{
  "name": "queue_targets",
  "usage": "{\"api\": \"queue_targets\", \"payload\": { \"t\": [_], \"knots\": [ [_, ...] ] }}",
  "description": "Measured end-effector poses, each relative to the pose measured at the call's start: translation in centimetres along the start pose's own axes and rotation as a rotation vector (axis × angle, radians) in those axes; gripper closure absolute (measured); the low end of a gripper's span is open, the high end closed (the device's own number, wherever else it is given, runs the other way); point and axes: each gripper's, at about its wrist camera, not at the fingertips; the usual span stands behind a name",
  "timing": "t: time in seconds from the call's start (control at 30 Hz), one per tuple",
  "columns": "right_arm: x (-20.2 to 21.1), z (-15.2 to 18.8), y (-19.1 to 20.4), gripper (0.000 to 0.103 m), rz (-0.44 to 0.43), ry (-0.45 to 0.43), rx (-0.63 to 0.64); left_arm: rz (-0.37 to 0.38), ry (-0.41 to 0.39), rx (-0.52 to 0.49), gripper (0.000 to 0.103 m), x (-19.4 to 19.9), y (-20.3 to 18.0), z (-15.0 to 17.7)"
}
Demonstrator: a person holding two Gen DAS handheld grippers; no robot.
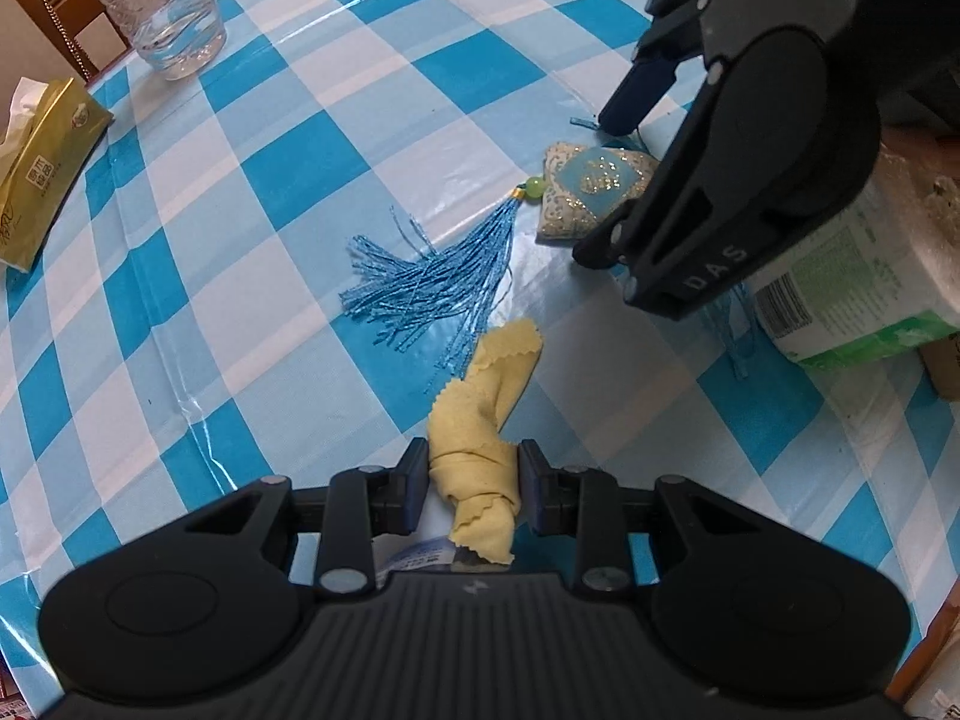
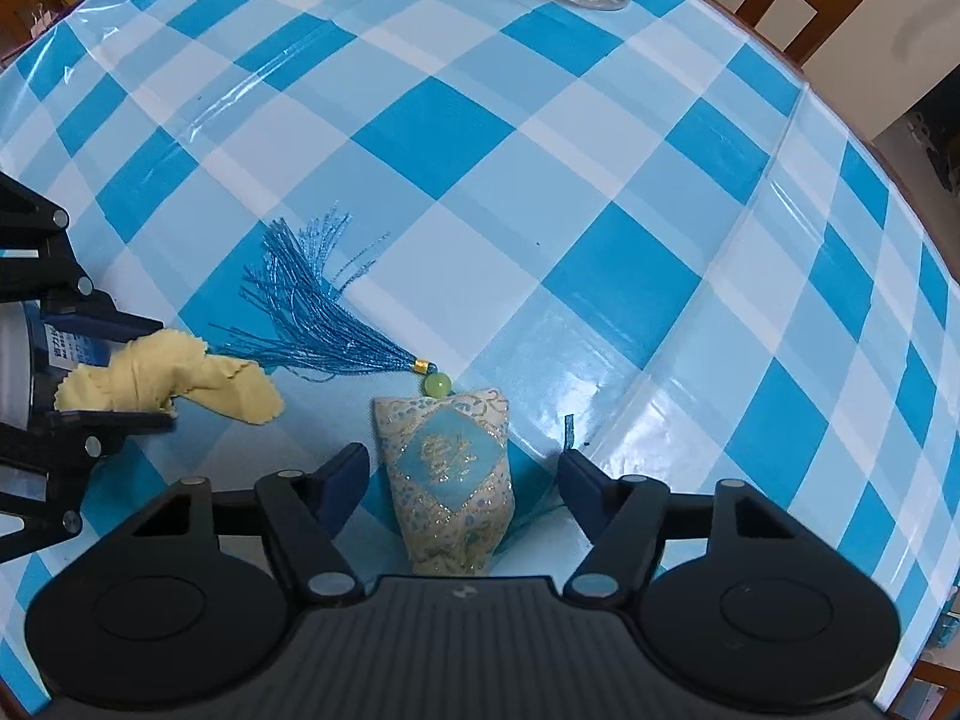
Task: Organize soft objects
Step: 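Grasp the yellow cloth with the left tool while the right tool grasps the embroidered sachet, then lift and carry the yellow cloth and embroidered sachet toward the box with both tools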
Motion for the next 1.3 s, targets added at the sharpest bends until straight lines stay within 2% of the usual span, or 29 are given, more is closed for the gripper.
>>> {"api": "queue_targets", "payload": {
  "t": [0.03,0.1,0.17,0.47,0.87,1.3],
  "knots": [
    [0.0,0.0,0.0,0.031,0.0,-0.001,0.001,0.0,0.0,0.0,0.073,0.0,0.0,0.0],
    [0.1,0.0,0.1,0.038,-0.012,-0.001,0.001,-0.001,-0.001,0.001,0.073,0.0,0.0,0.0],
    [0.4,0.1,0.2,0.052,-0.019,-0.01,-0.003,0.0,-0.004,-0.001,0.073,0.1,-0.1,0.0],
    [1.5,0.4,0.7,0.063,0.005,-0.036,-0.027,-0.001,-0.042,0.002,0.073,1.6,-0.1,0.2],
    [6.6,1.4,1.8,0.064,-0.026,-0.137,-0.083,-0.007,-0.118,-0.016,0.073,5.9,-0.7,1.4],
    [13.0,5.2,4.7,0.064,-0.058,-0.227,-0.128,0.006,-0.198,-0.097,0.074,10.8,-3.6,3.7]
  ]
}}
Point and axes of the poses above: each gripper's, at about its wrist camera, not at the fingertips, and x roughly against the way its jaws point, y to its left, z to its underside, and after that the axes turned 2 degrees about -y, right-handed
